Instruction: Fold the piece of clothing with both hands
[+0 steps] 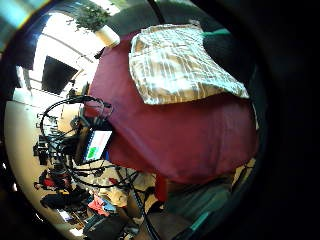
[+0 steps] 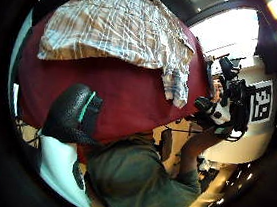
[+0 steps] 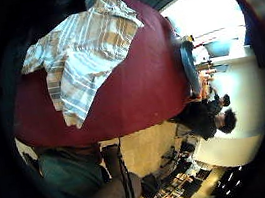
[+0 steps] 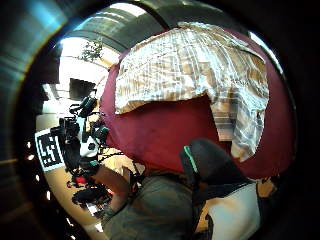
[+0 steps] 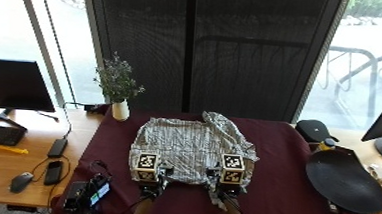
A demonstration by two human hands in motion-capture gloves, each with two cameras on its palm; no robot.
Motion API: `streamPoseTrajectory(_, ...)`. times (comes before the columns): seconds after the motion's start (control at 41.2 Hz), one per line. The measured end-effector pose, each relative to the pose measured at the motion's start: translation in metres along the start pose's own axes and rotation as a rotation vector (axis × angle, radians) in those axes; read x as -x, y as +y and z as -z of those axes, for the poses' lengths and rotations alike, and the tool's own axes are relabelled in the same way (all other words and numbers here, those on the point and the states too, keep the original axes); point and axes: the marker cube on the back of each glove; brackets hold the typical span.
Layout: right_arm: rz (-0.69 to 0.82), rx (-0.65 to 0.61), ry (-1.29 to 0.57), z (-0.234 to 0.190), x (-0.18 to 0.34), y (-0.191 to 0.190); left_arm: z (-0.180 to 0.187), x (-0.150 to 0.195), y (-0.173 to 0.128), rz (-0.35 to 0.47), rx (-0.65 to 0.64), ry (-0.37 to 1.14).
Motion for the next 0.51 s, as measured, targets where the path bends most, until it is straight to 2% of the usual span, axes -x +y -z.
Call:
streamPoseTrajectory(0.121, -0.021, 0.041, 0.011, -0.014, -0.009, -0.011, -0.005, -0.006, -0.003, 0.015, 0.059, -0.067)
streamPoseTrajectory(0.219, -0.047, 0.132, 0.019, -0.037, -0.019, -0.025, -0.033, -0.004, -0.023, 0.005, 0.109, -0.125)
streamPoseTrajectory(0.316, -0.075, 0.206, 0.013, -0.061, -0.031, -0.040, -0.057, 0.006, -0.036, 0.033, 0.180, -0.148)
streamPoseTrajectory(0.413, -0.104, 0.251, 0.007, -0.076, -0.039, -0.049, -0.055, 0.016, -0.030, 0.080, 0.230, -0.171)
streamPoseTrajectory(0.51, -0.138, 0.245, 0.035, -0.074, -0.042, -0.045, -0.054, 0.020, -0.025, 0.092, 0.250, -0.161)
